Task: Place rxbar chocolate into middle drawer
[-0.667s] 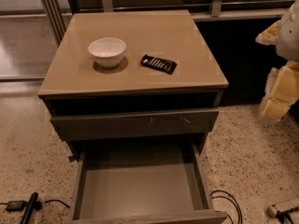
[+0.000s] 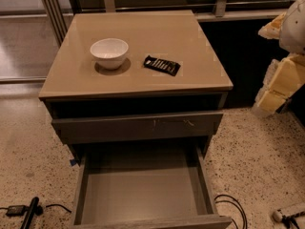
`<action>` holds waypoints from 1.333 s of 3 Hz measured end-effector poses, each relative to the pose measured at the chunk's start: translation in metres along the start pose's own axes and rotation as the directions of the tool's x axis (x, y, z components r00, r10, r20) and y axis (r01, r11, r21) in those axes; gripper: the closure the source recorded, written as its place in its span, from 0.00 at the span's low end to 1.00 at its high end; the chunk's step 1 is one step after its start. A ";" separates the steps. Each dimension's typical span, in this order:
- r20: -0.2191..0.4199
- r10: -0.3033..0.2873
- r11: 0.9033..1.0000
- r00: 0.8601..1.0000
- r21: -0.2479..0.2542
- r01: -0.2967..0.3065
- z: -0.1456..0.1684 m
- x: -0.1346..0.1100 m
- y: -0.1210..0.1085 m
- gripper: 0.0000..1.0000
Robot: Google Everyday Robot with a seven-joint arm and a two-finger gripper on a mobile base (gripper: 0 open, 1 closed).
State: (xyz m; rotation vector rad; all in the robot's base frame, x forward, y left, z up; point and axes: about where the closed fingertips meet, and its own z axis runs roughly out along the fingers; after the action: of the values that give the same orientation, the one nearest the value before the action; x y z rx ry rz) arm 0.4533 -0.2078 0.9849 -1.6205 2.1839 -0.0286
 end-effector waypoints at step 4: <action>0.332 0.124 0.991 0.935 -0.002 -0.131 0.033 -0.057 -0.040 0.00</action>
Offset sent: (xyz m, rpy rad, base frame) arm 0.0566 0.0293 0.0169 0.5767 -0.1181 -0.1491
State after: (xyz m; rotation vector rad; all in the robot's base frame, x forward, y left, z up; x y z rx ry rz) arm 0.5143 -0.1606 0.9838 -1.3550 2.0126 0.2425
